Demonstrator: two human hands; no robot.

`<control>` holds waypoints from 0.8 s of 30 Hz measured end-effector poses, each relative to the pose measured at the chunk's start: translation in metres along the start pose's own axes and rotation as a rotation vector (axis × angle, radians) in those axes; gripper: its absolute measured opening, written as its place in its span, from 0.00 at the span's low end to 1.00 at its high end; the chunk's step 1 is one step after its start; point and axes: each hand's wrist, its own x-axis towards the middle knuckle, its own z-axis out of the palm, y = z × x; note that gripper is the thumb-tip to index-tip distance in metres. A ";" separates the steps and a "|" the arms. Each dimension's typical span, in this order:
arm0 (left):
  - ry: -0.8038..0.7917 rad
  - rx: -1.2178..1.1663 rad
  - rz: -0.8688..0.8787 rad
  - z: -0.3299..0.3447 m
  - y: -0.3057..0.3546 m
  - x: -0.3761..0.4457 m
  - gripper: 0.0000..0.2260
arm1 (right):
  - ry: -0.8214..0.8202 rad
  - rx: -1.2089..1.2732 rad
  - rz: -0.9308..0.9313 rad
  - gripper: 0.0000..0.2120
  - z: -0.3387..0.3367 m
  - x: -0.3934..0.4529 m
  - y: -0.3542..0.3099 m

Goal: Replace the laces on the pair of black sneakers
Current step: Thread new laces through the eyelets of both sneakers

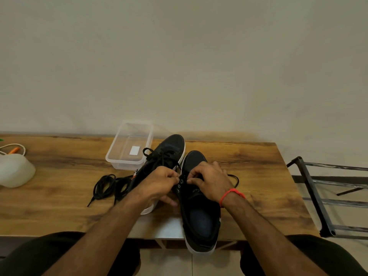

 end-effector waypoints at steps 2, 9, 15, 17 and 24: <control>0.002 0.017 0.006 0.000 0.001 -0.001 0.09 | 0.004 0.010 0.004 0.03 0.001 0.000 0.000; 0.004 0.065 0.043 0.000 0.002 -0.003 0.08 | 0.007 0.014 -0.013 0.04 0.004 0.000 -0.001; 0.047 0.085 0.071 -0.001 -0.003 0.000 0.08 | 0.057 0.092 -0.020 0.04 0.007 0.001 -0.001; 0.100 0.090 0.080 0.003 -0.004 0.002 0.06 | 0.068 0.124 -0.020 0.05 0.007 0.000 0.001; 0.268 0.404 0.142 -0.007 0.010 -0.009 0.06 | -0.001 0.129 -0.076 0.13 0.005 -0.002 -0.002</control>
